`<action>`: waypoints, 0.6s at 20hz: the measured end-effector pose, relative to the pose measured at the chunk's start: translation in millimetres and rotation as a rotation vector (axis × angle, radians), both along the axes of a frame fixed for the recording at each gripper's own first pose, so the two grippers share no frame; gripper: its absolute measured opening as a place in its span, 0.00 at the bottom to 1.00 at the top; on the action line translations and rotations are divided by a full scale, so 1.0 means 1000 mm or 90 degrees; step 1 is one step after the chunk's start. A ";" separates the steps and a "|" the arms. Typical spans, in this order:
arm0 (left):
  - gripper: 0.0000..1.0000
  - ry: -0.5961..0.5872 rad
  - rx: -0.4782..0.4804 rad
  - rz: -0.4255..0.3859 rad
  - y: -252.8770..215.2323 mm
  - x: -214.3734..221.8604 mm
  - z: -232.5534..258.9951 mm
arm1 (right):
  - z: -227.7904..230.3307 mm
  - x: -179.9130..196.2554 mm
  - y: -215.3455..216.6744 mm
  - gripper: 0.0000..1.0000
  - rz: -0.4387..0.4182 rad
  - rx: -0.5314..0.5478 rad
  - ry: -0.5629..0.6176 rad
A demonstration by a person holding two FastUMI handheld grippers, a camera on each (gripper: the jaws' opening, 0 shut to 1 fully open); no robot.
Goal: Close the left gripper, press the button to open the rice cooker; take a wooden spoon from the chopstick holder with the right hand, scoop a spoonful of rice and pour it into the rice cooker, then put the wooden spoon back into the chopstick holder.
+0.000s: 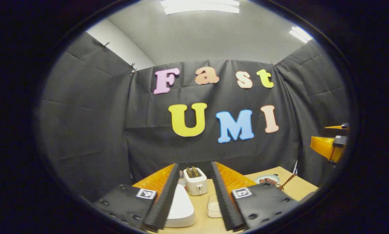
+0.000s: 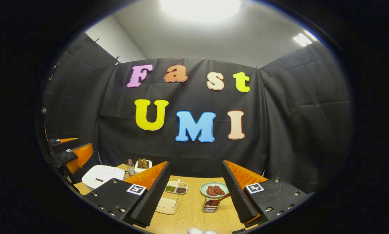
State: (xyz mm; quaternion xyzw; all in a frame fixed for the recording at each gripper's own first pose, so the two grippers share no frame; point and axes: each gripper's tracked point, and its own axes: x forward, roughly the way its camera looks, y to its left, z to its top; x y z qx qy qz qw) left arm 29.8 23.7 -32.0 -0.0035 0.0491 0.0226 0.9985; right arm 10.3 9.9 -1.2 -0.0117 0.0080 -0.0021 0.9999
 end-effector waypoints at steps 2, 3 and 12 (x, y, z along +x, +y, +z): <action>0.08 0.031 -0.025 0.020 0.012 0.003 -0.014 | 0.000 0.001 0.001 0.95 0.001 -0.003 0.000; 0.08 0.044 -0.036 0.015 0.013 0.009 -0.021 | 0.000 0.002 0.003 0.95 0.002 -0.006 -0.002; 0.09 0.172 -0.035 0.123 0.093 0.072 -0.125 | -0.010 0.012 0.017 0.95 0.007 -0.033 0.032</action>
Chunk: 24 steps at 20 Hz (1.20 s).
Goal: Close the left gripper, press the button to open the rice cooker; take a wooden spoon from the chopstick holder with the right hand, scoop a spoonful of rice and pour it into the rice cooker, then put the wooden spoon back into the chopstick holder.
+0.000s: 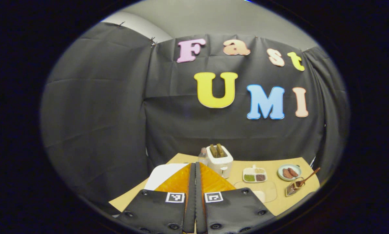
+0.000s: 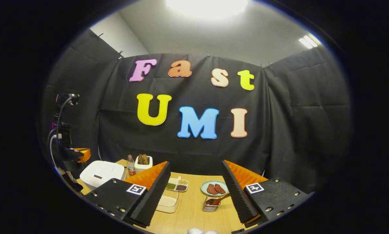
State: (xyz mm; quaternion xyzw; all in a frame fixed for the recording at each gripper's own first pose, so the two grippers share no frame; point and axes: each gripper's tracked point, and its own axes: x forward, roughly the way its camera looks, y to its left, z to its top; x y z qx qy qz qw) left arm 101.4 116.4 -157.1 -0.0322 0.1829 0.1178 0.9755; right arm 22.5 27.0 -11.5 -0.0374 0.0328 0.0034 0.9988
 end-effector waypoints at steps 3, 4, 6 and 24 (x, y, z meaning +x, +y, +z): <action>0.08 0.060 -0.018 0.025 0.014 0.010 -0.065 | -0.005 0.003 0.008 0.95 0.005 -0.021 0.017; 0.09 0.079 -0.021 0.029 0.018 0.014 -0.083 | -0.007 0.003 0.011 0.95 0.007 -0.025 0.023; 0.09 0.103 -0.024 0.037 0.025 0.016 -0.108 | -0.012 0.005 0.016 0.95 0.010 -0.032 0.035; 0.09 0.230 -0.039 0.048 0.033 0.001 -0.175 | -0.032 0.014 0.043 0.95 0.034 -0.044 0.083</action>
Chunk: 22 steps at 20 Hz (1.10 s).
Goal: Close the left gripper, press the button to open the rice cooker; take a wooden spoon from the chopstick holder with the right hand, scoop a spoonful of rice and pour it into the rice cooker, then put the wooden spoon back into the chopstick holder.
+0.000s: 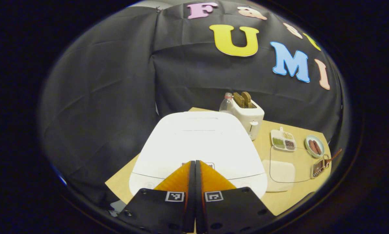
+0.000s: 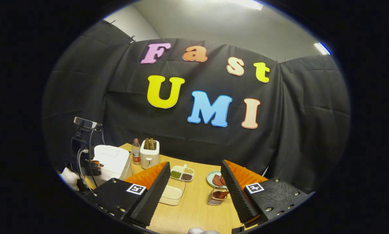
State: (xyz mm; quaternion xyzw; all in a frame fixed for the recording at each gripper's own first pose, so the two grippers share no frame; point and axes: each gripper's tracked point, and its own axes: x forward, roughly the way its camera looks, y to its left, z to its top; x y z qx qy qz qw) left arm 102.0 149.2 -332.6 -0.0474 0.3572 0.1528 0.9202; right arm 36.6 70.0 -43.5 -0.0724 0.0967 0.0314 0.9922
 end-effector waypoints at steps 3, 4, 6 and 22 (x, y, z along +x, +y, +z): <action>0.10 0.057 -0.038 0.007 0.000 0.001 -0.004 | 0.001 0.000 0.002 0.95 0.002 0.010 0.003; 0.10 0.061 -0.057 0.006 0.000 0.003 -0.004 | 0.001 -0.001 0.003 0.95 0.005 0.012 0.001; 0.09 0.059 -0.069 -0.001 0.001 0.004 -0.003 | 0.001 -0.001 0.002 0.95 0.005 0.013 -0.002; 0.13 -0.437 0.088 -0.053 -0.028 -0.017 0.279 | 0.029 -0.006 -0.017 0.95 -0.014 0.049 -0.100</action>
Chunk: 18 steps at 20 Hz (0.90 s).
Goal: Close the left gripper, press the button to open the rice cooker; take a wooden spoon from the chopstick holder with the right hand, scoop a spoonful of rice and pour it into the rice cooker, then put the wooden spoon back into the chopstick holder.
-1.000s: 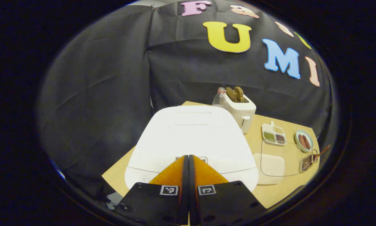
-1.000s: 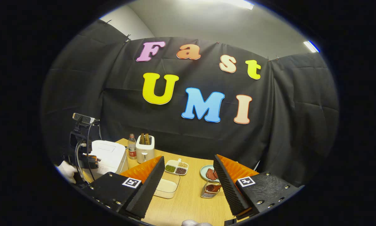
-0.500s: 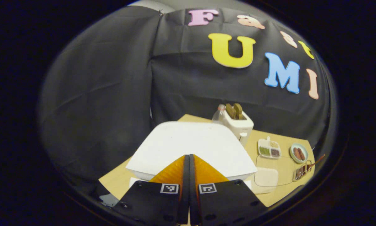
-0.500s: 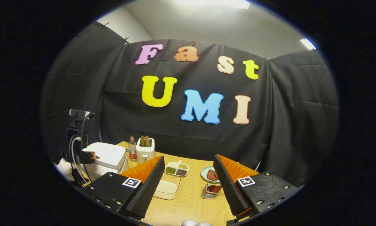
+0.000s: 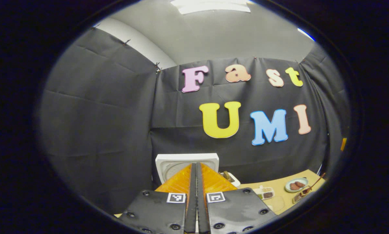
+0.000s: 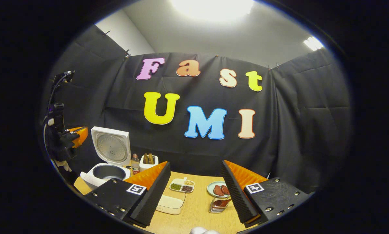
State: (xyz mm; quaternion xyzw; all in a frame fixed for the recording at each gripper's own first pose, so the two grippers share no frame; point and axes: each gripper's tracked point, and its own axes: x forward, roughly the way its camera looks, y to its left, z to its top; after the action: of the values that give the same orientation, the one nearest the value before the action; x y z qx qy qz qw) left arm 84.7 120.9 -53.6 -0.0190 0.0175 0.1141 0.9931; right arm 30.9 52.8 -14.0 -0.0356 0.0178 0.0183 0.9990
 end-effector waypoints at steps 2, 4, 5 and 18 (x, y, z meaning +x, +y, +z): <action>0.12 -0.005 -0.018 -0.015 -0.005 -0.012 0.013 | 0.002 0.000 -0.005 0.95 -0.009 0.013 -0.004; 0.11 -0.020 -0.013 -0.027 -0.011 -0.021 0.027 | 0.001 0.001 -0.011 0.95 -0.018 0.017 -0.004; 0.10 -0.020 -0.008 -0.031 -0.013 -0.024 0.031 | 0.000 0.001 -0.013 0.95 -0.020 0.019 -0.002; 1.00 -0.051 0.029 -0.129 -0.072 -0.059 0.044 | -0.090 0.006 -0.080 0.95 -0.116 0.057 0.083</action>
State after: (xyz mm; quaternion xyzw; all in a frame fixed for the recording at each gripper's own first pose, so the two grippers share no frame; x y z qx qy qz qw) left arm 25.6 48.7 -9.1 0.0010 -0.0233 0.0128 0.9996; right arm 36.6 -26.8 -104.2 0.0120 0.0852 -0.0696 0.9939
